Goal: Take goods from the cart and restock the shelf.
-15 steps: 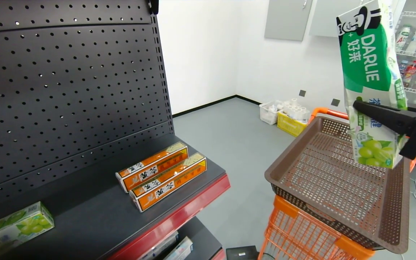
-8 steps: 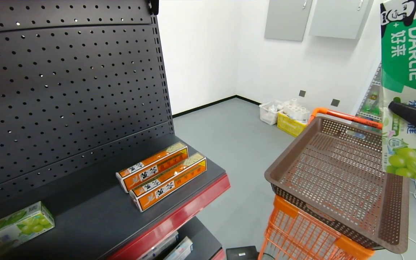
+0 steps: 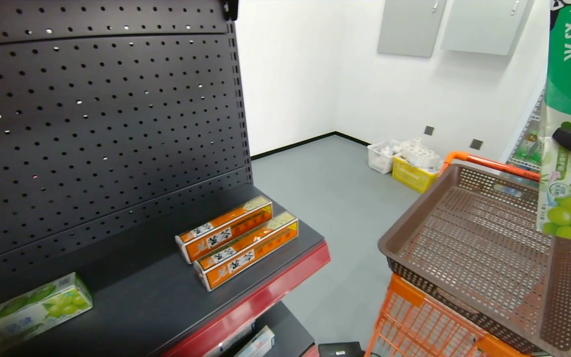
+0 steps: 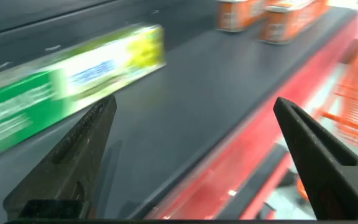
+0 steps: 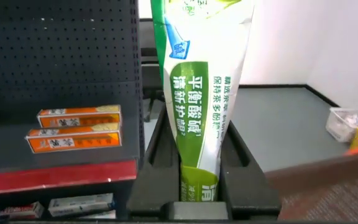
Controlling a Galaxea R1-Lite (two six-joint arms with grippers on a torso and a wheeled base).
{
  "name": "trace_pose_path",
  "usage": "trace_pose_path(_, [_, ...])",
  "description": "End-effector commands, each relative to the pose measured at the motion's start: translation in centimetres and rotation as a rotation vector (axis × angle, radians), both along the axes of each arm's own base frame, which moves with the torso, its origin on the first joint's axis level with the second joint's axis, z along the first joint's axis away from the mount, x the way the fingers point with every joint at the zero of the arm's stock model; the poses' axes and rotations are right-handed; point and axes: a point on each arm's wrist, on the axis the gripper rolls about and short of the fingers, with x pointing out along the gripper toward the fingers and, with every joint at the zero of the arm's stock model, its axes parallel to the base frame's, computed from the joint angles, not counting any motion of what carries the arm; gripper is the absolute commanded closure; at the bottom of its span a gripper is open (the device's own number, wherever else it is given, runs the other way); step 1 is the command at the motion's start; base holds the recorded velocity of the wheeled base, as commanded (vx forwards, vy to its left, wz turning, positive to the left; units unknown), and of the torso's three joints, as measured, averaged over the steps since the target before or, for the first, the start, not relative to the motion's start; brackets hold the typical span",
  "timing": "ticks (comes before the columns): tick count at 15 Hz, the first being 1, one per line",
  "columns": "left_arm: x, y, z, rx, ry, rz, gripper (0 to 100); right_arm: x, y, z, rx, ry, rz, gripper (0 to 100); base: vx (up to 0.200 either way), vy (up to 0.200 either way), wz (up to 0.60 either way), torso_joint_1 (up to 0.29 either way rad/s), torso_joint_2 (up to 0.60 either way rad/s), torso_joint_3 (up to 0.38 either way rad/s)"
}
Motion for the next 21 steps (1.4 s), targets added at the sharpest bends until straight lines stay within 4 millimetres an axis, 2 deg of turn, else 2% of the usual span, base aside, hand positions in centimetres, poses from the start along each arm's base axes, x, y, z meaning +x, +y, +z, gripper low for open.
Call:
trace_pose_path(1, [0.0,0.0,0.0,0.0,-0.001,0.0,0,0.2,0.1,-0.4,-0.008,0.019,0.001,100,0.0,0.0,0.6,0.017,0.01,-0.002])
trace_pose_path(16, [0.0,0.0,0.0,0.0,-0.001,0.0,0,0.7,0.1,-1.1,-0.021,0.052,-0.001,100,0.0,0.0,0.6,0.0,0.0,0.002])
trace_pose_path(21, [0.0,0.0,0.0,0.0,-0.001,0.0,0,1.5,0.4,-1.0,-0.026,0.062,-0.001,100,0.0,0.0,0.0,0.0,0.0,0.0])
